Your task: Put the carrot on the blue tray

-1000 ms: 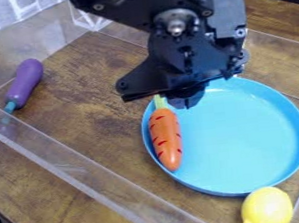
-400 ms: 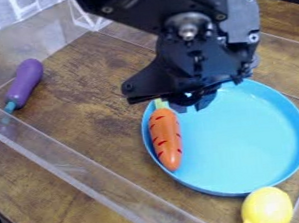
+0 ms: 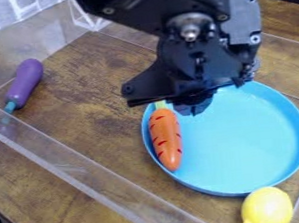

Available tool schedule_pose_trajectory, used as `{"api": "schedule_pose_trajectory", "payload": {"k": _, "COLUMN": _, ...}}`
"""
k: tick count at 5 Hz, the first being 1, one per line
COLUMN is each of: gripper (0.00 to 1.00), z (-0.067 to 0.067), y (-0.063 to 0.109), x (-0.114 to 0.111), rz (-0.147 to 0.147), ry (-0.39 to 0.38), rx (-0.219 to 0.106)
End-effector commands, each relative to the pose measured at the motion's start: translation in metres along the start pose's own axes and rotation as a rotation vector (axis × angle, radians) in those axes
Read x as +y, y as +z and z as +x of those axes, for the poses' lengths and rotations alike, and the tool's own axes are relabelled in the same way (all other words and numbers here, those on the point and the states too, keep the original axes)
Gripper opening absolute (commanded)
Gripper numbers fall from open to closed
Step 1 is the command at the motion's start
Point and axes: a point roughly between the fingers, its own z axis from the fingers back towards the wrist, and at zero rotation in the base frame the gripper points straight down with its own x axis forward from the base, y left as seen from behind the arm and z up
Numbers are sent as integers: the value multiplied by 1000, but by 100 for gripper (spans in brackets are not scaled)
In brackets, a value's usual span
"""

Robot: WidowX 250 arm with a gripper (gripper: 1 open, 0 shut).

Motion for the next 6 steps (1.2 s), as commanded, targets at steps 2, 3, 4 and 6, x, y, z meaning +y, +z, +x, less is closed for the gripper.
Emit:
{"api": "schedule_pose_trajectory", "payload": {"k": 2, "gripper": 0, "z": 8, "y": 17, "x": -15, "rz": -56, "ry": 9, "rx": -17}}
{"api": "schedule_pose_trajectory", "payload": {"k": 3, "gripper": 0, "z": 0, "y": 13, "x": -19, "rz": -60, "ry": -1, "rx": -6}}
{"api": "schedule_pose_trajectory", "payload": {"k": 4, "gripper": 0, "z": -7, "y": 8, "x": -23, "rz": -64, "ry": -12, "rx": 4}}
{"api": "schedule_pose_trajectory", "payload": {"k": 6, "gripper": 100, "z": -40, "y": -16, "x": -56, "rz": -78, "ry": -80, "rx": 37}}
